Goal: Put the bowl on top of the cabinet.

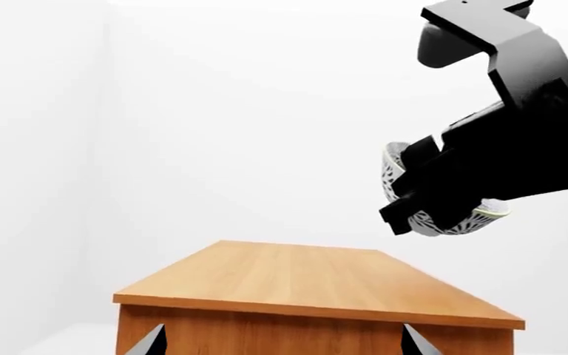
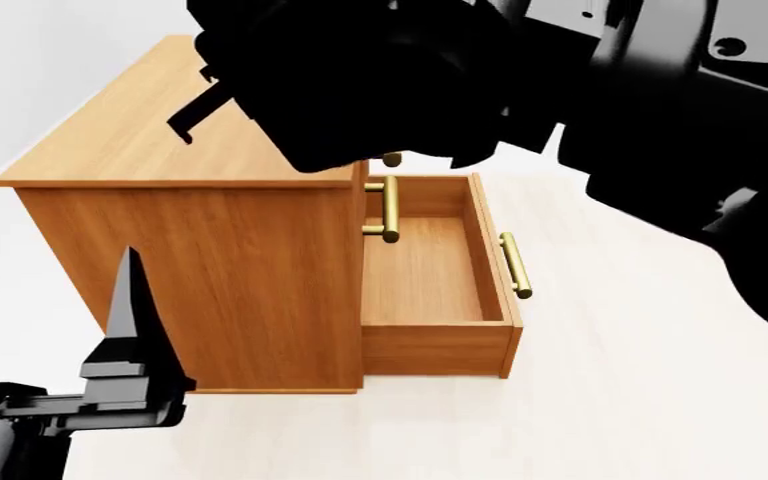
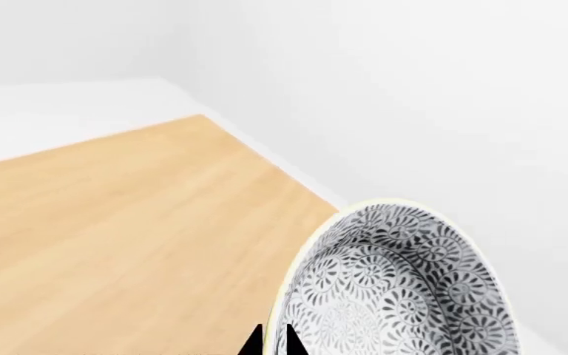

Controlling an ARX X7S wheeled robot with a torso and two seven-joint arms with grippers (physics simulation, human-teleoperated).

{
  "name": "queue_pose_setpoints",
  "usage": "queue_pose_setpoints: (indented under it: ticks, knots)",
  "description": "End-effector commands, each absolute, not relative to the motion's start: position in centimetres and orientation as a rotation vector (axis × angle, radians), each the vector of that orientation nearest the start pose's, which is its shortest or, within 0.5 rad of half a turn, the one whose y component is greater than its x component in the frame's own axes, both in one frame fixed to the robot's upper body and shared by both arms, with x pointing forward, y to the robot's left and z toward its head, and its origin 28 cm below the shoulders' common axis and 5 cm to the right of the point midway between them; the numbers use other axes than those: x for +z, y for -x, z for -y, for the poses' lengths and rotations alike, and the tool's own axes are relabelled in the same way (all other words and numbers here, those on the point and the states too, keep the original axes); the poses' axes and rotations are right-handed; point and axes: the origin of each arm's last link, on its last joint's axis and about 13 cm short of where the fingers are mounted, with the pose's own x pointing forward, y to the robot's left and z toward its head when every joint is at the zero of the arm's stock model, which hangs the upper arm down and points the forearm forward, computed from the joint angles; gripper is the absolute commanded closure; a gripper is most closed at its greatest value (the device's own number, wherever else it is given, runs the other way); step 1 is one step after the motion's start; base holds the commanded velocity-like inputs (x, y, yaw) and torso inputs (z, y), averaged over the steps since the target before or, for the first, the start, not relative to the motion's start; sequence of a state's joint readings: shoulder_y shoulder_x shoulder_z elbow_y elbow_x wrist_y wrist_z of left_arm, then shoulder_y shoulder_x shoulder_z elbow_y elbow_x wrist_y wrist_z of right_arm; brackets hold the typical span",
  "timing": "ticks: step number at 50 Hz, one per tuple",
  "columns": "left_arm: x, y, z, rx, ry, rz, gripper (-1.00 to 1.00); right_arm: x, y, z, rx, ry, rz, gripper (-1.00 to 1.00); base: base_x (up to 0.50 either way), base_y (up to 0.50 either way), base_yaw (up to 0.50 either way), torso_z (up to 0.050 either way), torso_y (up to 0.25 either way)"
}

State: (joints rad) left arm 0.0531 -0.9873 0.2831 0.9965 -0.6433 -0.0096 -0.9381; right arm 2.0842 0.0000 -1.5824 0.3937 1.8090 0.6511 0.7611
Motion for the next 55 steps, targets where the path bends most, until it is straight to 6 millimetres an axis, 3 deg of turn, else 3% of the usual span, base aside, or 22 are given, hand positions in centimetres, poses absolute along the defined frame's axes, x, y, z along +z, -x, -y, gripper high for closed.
queue_pose_setpoints:
  ticks: [1,10,42,55]
  knots:
    - [19.0,-12.8,-23.6,0.021,0.058,0.439,-1.0,37.6,-28.8,-7.4,0.357,0.537,-0.035,1.0,0.0,0.0,0.0,0.0,0.0]
    - [18.9,-12.7,-23.6,0.021,0.059,0.439,-1.0,37.2,-28.1,-7.7,0.388,0.537,-0.05,1.0,0.0,0.0,0.0,0.002,0.0]
    - [19.1,-12.6,-23.5,0.014,0.062,0.44,-1.0,39.0,-24.6,-9.0,0.508,0.483,0.012,1.0,0.0,0.0,0.0,0.0,0.001]
    - [19.1,-12.5,-23.5,0.015,0.065,0.441,-1.0,38.9,-24.7,-9.4,0.58,0.413,0.009,1.0,0.0,0.0,0.0,0.0,0.0]
